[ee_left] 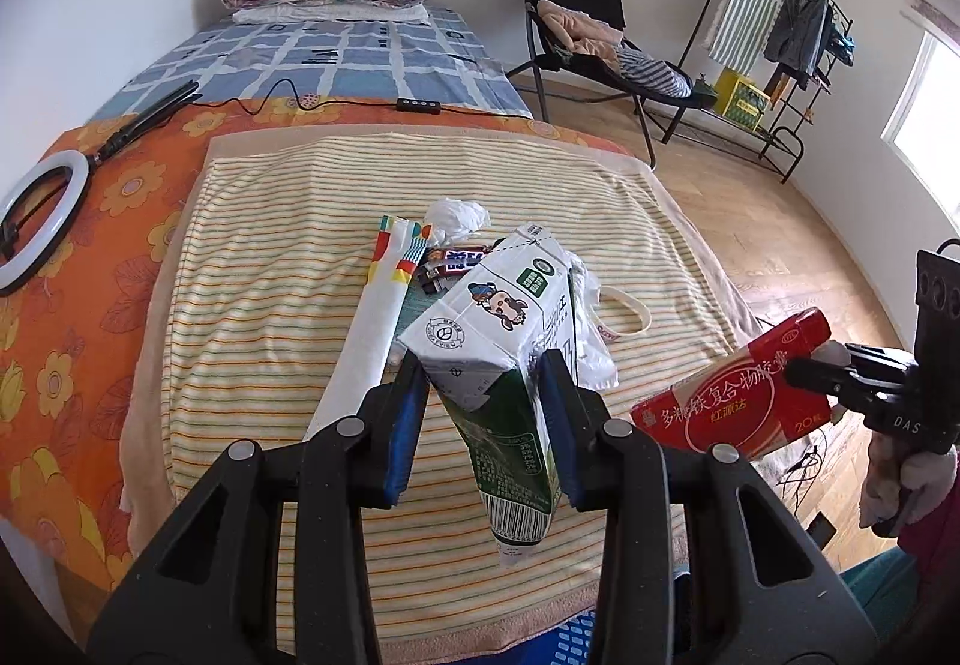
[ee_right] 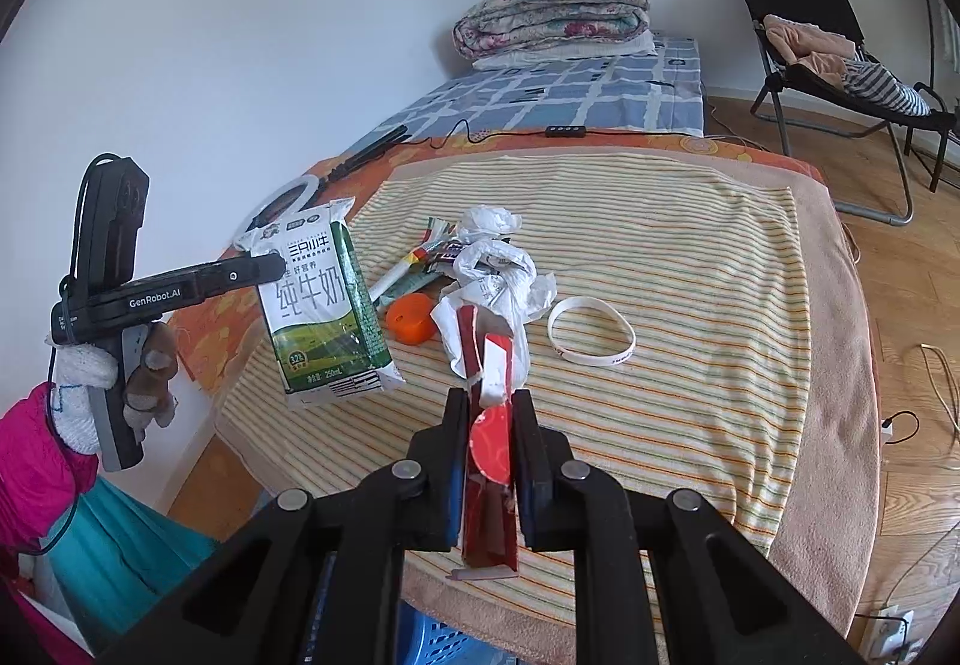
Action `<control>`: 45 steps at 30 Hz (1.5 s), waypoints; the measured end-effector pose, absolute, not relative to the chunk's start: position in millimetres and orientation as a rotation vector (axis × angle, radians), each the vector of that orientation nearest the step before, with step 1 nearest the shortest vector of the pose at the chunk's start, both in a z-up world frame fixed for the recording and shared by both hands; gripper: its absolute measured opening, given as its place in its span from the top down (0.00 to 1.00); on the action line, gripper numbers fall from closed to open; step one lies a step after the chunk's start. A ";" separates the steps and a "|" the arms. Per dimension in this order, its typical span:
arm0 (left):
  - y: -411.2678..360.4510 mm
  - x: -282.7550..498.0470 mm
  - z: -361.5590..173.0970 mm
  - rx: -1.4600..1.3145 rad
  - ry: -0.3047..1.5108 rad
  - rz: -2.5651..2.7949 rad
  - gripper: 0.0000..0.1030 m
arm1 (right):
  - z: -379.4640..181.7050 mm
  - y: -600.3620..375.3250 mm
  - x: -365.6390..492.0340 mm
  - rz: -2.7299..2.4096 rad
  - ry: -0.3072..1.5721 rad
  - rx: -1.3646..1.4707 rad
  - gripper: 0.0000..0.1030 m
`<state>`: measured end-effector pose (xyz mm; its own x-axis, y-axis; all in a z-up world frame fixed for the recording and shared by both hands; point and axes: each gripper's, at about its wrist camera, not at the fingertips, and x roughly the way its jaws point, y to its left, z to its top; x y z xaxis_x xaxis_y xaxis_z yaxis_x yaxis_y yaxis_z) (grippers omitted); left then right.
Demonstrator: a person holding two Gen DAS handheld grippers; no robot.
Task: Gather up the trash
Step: 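Carry the milk carton and red box down over the blue basket with both tools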
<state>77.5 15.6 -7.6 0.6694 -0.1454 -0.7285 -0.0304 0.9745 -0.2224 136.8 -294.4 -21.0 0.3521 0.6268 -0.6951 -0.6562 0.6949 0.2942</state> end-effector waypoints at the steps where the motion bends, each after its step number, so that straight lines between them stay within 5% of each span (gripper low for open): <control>1: 13.2 72.9 -7.9 -0.212 0.837 -0.069 0.64 | -19.1 -293.8 134.7 0.830 0.879 -0.038 0.89; 20: 5.3 -38.9 8.3 -0.219 0.815 -0.086 0.64 | -1.7 -291.8 40.7 0.910 0.887 0.038 0.89; 45: 8.6 -109.8 -87.7 -0.268 0.984 0.005 0.64 | -86.7 -284.5 -15.0 0.875 1.094 0.051 0.89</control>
